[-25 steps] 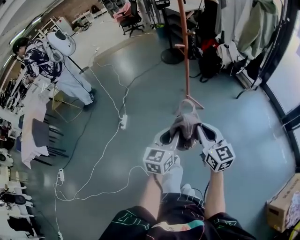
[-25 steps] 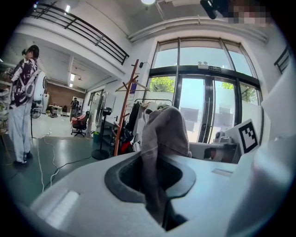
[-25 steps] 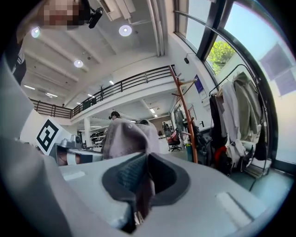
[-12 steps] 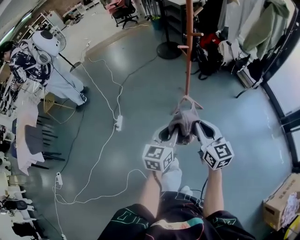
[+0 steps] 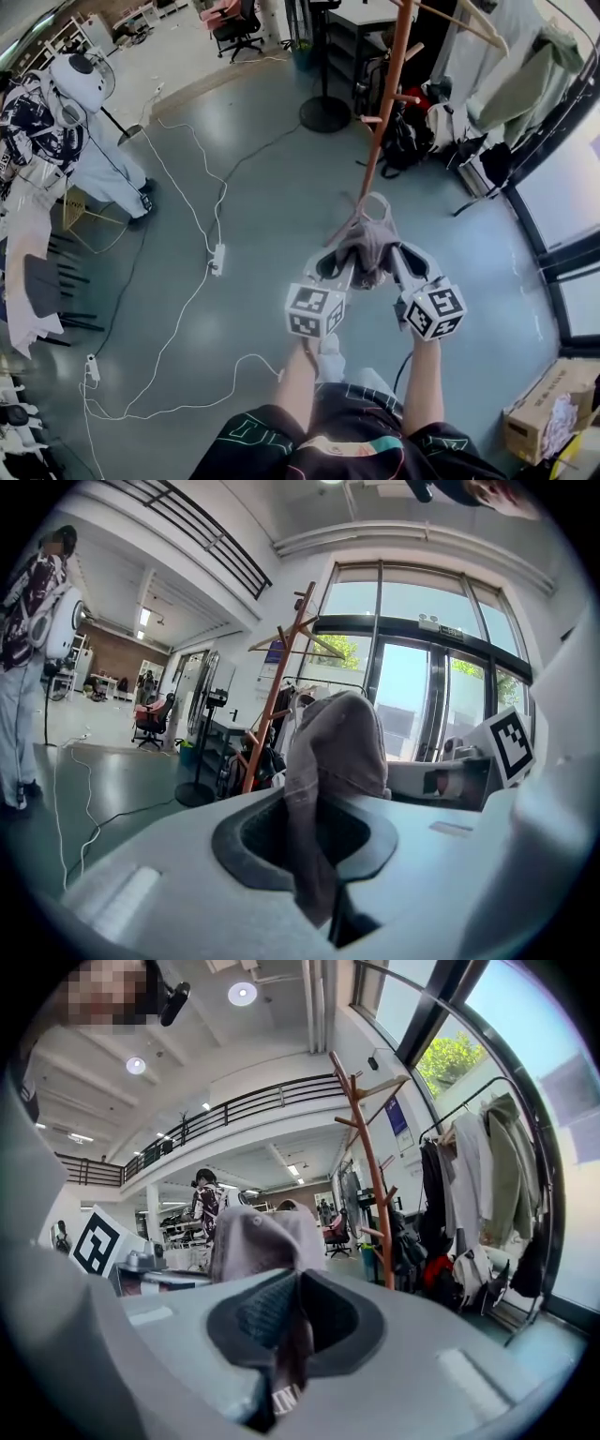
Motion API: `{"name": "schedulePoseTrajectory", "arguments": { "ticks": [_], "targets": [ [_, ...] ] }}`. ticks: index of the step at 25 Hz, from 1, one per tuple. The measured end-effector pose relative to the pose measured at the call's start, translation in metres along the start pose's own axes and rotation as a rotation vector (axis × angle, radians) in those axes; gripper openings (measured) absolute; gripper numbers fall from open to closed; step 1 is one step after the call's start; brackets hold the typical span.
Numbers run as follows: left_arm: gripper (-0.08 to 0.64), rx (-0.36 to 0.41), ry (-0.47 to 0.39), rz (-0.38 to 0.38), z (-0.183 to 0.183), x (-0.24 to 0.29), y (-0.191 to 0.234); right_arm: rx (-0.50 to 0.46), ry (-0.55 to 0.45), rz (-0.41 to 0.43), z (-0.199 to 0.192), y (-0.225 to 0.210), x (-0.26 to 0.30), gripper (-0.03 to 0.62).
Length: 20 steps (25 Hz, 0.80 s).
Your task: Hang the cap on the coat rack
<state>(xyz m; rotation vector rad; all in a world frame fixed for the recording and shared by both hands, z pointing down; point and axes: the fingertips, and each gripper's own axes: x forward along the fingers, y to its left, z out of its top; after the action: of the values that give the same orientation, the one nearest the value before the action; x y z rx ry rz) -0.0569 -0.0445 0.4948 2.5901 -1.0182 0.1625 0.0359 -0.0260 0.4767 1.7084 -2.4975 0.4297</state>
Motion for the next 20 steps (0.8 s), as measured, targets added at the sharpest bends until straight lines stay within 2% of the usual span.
{"name": "schedulePoseTrajectory", "arguments": {
  "ticks": [9, 14, 20],
  "targets": [
    [0.06, -0.068, -0.089, 0.062, 0.031, -0.002, 0.052, -0.048, 0.038, 0.084, 0.035, 0.025, 0.046, 0.028],
    [0.06, -0.076, -0.145, 0.077, 0.054, 0.004, 0.066, -0.102, 0.023, 0.112, 0.059, 0.029, 0.063, 0.028],
    [0.06, -0.05, -0.164, 0.082, 0.076, 0.021, 0.074, -0.104, -0.01, 0.117, 0.077, 0.021, 0.078, 0.028]
  ]
}}
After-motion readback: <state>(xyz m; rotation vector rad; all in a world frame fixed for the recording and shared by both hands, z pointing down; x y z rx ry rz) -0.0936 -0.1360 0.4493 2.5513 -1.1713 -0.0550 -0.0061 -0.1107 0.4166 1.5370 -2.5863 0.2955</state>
